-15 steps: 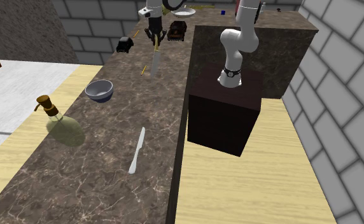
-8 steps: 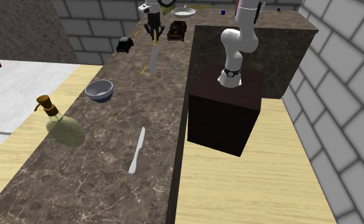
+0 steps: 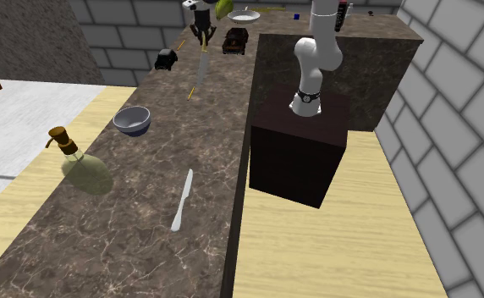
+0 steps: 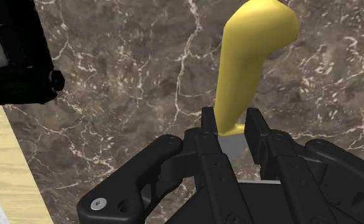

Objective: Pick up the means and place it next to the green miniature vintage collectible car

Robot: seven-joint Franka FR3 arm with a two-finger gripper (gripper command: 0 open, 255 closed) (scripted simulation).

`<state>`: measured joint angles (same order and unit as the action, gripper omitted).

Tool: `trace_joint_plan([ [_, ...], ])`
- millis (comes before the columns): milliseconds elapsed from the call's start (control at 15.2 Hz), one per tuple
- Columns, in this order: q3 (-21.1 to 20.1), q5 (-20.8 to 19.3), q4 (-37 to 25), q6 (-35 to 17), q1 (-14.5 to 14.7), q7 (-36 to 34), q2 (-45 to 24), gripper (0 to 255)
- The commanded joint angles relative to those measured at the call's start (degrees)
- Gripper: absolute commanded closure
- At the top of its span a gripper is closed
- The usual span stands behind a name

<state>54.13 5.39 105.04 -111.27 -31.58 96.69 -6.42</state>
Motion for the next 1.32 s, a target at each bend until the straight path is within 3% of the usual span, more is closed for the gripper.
trace_joint_plan([
  [0, 0.8, 4.3, -3.8, 1.2, -3.4, 5.2, -4.7, 255],
  [396, -0.6, 13.5, -15.0, 5.7, -15.9, 16.2, -15.9, 255],
  [726, -3.4, 19.9, -28.1, 11.2, -28.4, 22.6, -25.5, 255],
  [1254, -4.0, 20.7, -22.5, 5.4, -27.4, 23.6, -26.1, 255],
])
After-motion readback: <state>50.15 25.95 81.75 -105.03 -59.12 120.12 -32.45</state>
